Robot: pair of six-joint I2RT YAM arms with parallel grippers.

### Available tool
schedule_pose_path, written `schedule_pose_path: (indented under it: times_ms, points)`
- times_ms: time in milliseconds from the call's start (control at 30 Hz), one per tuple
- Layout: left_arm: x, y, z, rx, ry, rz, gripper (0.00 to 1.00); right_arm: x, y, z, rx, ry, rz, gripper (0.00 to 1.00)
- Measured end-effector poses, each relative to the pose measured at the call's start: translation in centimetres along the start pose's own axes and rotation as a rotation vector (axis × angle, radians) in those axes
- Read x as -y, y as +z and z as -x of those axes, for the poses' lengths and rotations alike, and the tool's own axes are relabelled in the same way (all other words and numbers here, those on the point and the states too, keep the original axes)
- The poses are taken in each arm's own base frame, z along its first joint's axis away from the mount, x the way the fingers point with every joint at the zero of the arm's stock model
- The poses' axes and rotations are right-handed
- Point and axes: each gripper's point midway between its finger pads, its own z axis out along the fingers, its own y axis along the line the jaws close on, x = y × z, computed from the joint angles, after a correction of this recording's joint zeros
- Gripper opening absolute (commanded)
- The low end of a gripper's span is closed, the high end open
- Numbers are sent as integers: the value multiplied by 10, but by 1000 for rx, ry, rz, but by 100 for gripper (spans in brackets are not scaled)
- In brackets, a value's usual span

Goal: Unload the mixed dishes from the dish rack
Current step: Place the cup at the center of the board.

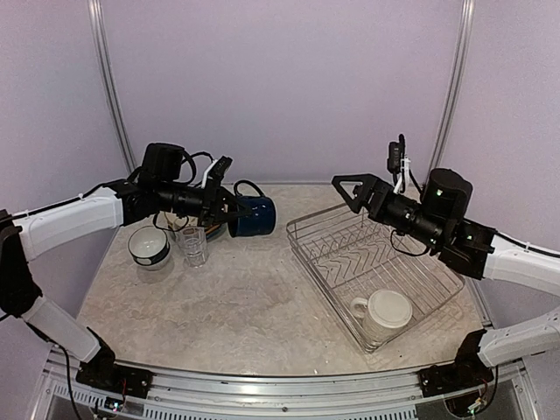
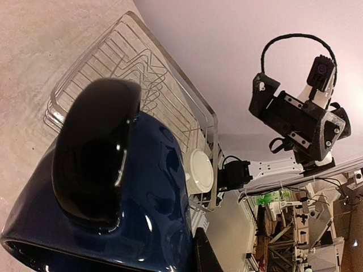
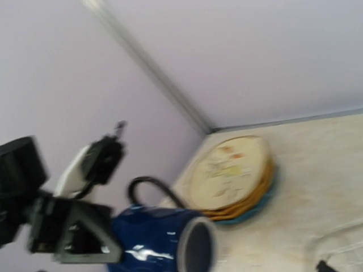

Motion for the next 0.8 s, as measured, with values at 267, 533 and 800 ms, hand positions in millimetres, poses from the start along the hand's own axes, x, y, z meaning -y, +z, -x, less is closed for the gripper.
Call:
schedule_pose_path:
  times_ms: [267, 533, 800]
  points:
    - [-9, 5, -5, 22, 101, 190, 0, 34, -65, 16, 52, -66, -237, 100]
    - [21, 22, -16, -15, 149, 322, 0, 48, -107, 31, 103, -110, -360, 100]
    - [-12, 10, -65, -65, 39, 595, 0, 59, -120, 26, 111, -129, -394, 100]
